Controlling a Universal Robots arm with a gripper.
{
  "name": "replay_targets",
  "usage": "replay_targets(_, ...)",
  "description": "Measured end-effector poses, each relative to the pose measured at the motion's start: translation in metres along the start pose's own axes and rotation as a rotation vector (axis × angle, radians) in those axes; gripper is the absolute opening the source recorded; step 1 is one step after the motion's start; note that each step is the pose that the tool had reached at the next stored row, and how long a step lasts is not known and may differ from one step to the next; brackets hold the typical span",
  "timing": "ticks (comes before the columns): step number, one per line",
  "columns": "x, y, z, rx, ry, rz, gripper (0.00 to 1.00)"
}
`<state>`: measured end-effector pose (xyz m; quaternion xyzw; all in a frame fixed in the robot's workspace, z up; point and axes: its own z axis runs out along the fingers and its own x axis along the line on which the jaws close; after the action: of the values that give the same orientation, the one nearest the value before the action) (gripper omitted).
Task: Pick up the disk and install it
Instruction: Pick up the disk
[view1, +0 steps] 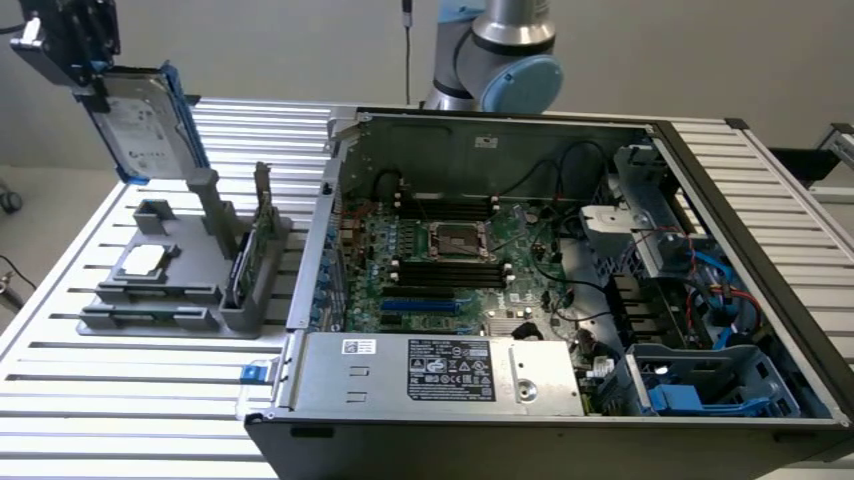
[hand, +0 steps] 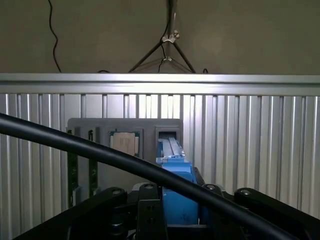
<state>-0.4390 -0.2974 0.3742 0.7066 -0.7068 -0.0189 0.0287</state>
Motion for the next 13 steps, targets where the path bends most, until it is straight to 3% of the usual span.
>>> replay_targets(7,0.001,-0.0091,-0.0327,-0.0011,0.0001,0.0,0.33)
replay_targets(13,0.004,-0.029,-0.0611,-0.0053,0.0001,0.0,0.33)
